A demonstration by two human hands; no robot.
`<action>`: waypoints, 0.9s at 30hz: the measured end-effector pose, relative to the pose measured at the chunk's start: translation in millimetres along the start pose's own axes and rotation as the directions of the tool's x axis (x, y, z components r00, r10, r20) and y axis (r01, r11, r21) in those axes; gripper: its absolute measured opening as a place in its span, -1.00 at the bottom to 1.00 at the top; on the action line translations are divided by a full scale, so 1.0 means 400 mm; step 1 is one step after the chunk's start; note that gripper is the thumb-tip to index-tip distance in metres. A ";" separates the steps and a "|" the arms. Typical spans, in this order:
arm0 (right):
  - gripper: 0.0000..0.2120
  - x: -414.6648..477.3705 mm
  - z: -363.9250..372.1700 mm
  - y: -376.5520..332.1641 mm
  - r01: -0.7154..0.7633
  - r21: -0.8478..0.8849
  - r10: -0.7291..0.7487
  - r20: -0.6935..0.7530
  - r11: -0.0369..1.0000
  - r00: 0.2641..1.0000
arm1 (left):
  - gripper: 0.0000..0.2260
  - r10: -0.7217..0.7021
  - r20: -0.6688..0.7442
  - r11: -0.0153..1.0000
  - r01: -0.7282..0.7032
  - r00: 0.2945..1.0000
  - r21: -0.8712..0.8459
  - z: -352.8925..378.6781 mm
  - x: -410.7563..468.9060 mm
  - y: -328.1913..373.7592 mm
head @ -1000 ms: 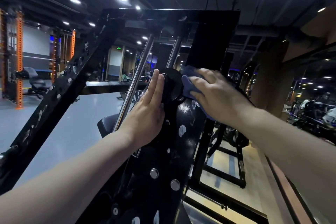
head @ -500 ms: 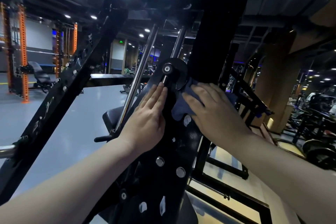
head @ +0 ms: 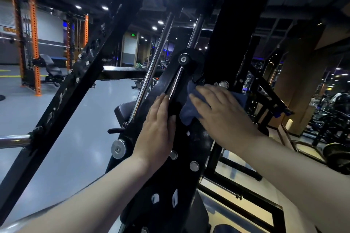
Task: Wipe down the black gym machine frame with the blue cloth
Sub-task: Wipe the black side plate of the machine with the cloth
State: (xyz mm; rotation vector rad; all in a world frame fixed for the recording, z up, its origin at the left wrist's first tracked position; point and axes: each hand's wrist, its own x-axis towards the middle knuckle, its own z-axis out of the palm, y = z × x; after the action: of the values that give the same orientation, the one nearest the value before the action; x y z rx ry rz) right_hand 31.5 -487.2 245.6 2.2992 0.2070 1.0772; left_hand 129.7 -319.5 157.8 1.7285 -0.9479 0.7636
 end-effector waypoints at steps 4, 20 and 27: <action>-0.37 -0.008 -0.009 0.013 0.130 0.004 -0.130 0.026 0.992 0.991 | -0.51 -0.002 -0.011 1.000 0.002 1.000 0.021 0.015 -0.040 0.013; -0.47 0.004 -0.006 -0.049 -0.001 -0.071 0.006 0.081 0.997 0.997 | -0.50 0.096 0.002 0.989 -0.096 0.995 0.110 -0.002 -0.048 -0.016; -0.39 0.021 -0.018 0.002 -0.022 -0.065 0.026 0.062 0.998 0.998 | -0.50 0.137 0.034 0.950 -0.141 0.990 0.277 -0.002 0.053 -0.018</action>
State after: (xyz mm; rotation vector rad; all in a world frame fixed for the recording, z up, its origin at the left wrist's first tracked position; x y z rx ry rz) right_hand 31.7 -481.5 255.1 2.2792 0.1186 1.0068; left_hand 146.4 -322.2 172.3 1.9261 -1.0177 1.0189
